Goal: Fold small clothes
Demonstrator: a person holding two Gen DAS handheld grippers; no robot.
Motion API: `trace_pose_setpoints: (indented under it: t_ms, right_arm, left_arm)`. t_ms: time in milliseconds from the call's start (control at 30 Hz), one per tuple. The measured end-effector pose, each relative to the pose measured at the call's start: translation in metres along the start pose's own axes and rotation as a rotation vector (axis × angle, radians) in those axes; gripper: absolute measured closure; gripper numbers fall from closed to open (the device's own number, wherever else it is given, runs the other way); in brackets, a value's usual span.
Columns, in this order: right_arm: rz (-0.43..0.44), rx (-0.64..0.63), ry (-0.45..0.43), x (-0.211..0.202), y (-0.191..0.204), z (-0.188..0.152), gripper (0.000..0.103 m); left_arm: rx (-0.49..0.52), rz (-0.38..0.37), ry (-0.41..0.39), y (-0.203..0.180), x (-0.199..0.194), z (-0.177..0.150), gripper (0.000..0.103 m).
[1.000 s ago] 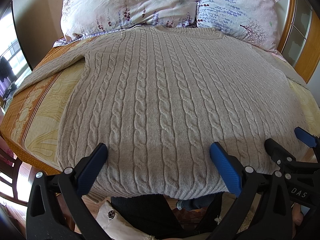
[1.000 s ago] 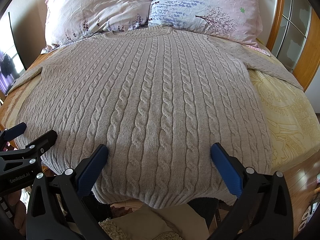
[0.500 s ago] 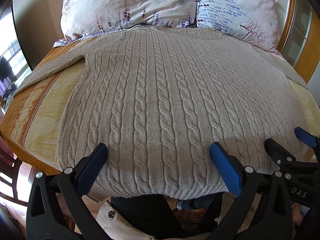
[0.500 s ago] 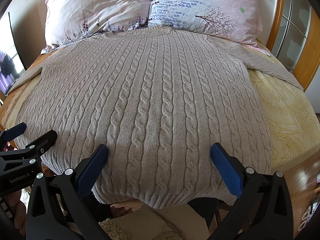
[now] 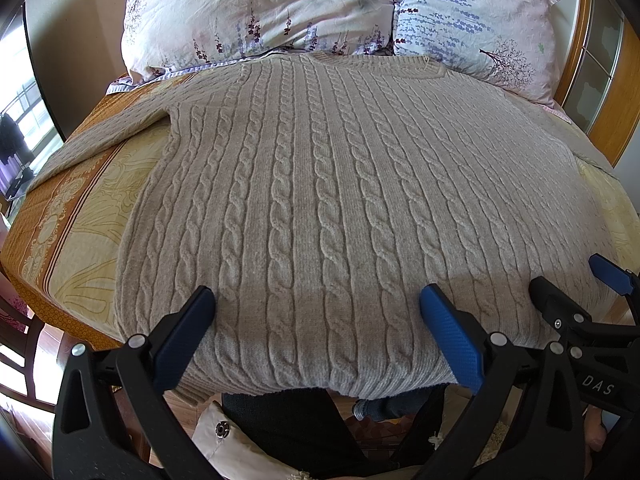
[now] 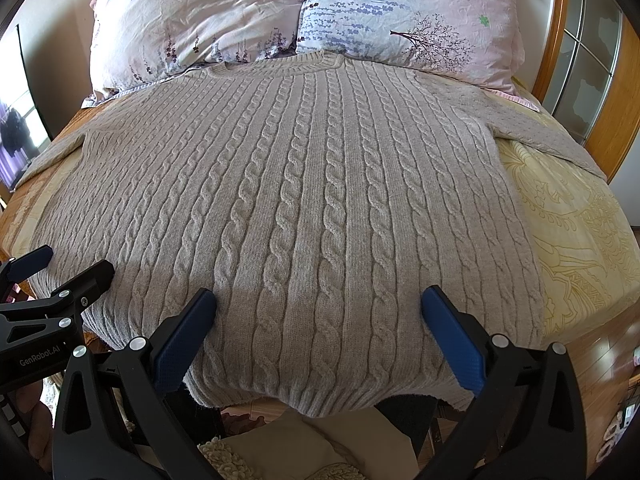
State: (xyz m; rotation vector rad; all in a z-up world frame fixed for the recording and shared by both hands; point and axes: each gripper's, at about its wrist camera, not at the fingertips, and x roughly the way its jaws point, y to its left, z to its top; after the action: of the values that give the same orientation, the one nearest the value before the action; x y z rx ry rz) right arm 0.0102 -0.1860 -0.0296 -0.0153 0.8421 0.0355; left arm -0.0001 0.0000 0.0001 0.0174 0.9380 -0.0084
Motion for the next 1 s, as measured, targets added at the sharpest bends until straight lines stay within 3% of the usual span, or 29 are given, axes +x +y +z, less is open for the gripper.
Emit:
trace_pose_setpoints:
  t_ms: [567, 767, 900, 1000]
  right_arm:
    - [0.005, -0.005, 0.002, -0.001, 0.001, -0.001, 0.001]
    - [0.068, -0.077, -0.044, 0.001, -0.004, 0.001, 0.001]
    - [0.116, -0.125, -0.115, 0.000, -0.008, -0.006, 0.001]
    - [0.144, -0.120, -0.114, 0.002, -0.012, -0.001, 0.001]
  left_arm:
    - [0.011, -0.009, 0.036, 0.000, 0.004, 0.005, 0.002]
    - [0.041, -0.025, 0.077, 0.001, 0.007, 0.012, 0.002]
    - [0.055, -0.030, 0.058, 0.002, 0.009, 0.017, 0.002]
    - [0.066, -0.032, 0.025, 0.003, 0.011, 0.024, 0.002]
